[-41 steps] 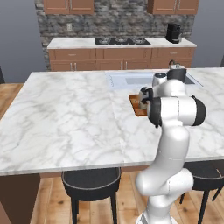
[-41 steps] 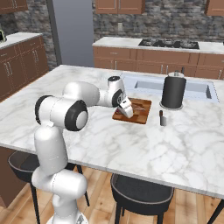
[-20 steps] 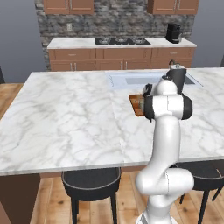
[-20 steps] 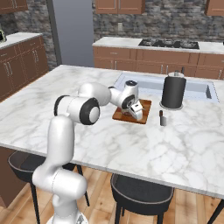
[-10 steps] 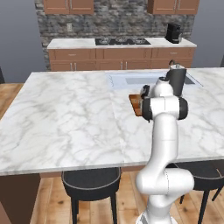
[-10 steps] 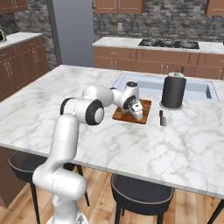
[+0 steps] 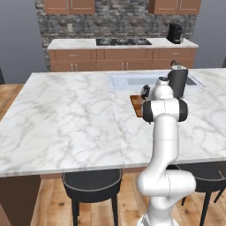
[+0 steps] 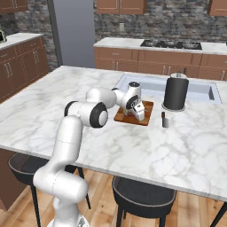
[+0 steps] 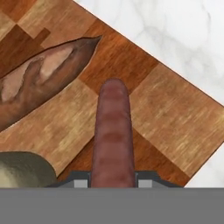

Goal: Retrieve the sausage and cheese from the fridge and place them on the cutting board on the counter.

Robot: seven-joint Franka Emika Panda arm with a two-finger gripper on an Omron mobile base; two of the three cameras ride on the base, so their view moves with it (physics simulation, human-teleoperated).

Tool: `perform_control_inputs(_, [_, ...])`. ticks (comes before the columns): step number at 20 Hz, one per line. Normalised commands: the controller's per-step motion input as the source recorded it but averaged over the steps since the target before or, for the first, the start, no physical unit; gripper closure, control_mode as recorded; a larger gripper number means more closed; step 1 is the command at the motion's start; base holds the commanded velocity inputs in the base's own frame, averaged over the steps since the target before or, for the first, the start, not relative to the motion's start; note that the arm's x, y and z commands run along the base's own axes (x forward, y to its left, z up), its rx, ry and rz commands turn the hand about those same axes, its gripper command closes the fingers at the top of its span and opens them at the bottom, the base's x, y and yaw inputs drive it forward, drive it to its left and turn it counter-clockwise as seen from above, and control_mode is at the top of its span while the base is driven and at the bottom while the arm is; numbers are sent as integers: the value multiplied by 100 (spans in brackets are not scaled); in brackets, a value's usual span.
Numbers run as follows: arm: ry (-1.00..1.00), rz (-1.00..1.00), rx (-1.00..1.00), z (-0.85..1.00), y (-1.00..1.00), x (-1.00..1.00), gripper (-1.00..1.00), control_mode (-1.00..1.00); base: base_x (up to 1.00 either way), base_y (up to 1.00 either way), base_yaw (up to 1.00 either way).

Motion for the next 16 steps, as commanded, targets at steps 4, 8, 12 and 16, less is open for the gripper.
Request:
perform_control_inputs(4, [0, -5, 1, -7, 0, -18, -100, -100, 0, 0, 0])
perform_control_inputs(8, [0, -6, 1, -4, 0, -12, -100, -100, 0, 0, 0])
perform_control_inputs(12, [0, -5, 1, 0, 0, -6, -100, -100, 0, 0, 0])
perform_control_inputs(16, [0, -5, 0, 0, 0, 0, -100, -100, 0, 0, 0])
